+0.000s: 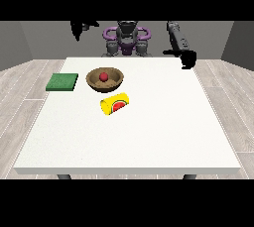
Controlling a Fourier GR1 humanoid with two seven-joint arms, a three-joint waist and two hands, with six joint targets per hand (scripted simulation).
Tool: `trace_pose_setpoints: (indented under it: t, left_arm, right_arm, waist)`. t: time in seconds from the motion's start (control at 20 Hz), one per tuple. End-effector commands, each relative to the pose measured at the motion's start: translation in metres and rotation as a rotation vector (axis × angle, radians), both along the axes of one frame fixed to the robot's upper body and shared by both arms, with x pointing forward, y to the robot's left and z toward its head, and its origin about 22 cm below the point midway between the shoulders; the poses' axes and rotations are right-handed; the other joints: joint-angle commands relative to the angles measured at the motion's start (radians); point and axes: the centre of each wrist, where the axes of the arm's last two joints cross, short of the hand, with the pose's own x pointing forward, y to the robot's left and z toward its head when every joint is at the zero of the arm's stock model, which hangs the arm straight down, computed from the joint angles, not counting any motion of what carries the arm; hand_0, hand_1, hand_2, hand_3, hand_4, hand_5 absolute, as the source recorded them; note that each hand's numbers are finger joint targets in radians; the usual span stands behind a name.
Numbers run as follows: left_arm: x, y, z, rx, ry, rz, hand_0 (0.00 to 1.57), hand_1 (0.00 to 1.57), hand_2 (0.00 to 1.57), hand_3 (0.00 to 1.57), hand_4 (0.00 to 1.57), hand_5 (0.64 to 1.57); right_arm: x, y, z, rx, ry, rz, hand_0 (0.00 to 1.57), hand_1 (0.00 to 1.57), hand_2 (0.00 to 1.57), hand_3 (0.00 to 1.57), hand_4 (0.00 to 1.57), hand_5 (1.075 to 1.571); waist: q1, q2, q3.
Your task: Pick the cup and pour the ball into the bowl, then pick the bowl and place it on the pad
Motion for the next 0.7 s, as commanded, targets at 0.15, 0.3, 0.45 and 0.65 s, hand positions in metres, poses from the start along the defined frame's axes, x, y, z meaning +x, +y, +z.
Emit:
trace_pose_setpoints:
  t: [0.15,0.3,0.45,0.65]
  left_arm:
    - [0.006,0.09,0.088,0.078,-0.068,-0.061,0.0,0.0,0.0,0.0,0.0,1.531]
    - [0.009,0.1,0.132,0.111,-0.089,-0.06,0.0,0.0,0.0,0.0,0.0,1.518]
    - [0.01,0.092,0.16,0.185,-0.062,-0.029,0.0,0.0,0.0,0.0,0.0,1.518]
    - [0.003,0.096,0.209,0.219,-0.121,-0.082,0.0,0.0,0.0,0.0,0.0,1.523]
  right_arm:
    - [0.02,0.003,-0.019,0.024,0.045,-0.031,0.0,0.0,0.0,0.0,0.48,1.569]
    - [0.032,0.009,-0.047,0.045,0.059,-0.021,0.0,0.0,0.0,0.0,0.46,1.567]
    - [0.043,0.005,-0.085,0.081,0.124,-0.012,0.0,0.0,0.0,0.0,0.39,1.569]
    - [0.066,-0.015,-0.108,0.147,0.097,-0.059,0.0,0.0,0.0,0.0,0.39,1.57]
  waist:
    - [0.02,0.076,0.0056]
    - [0.013,0.098,0.0063]
    - [0.013,0.071,0.0074]
    - [0.065,0.125,0.0081]
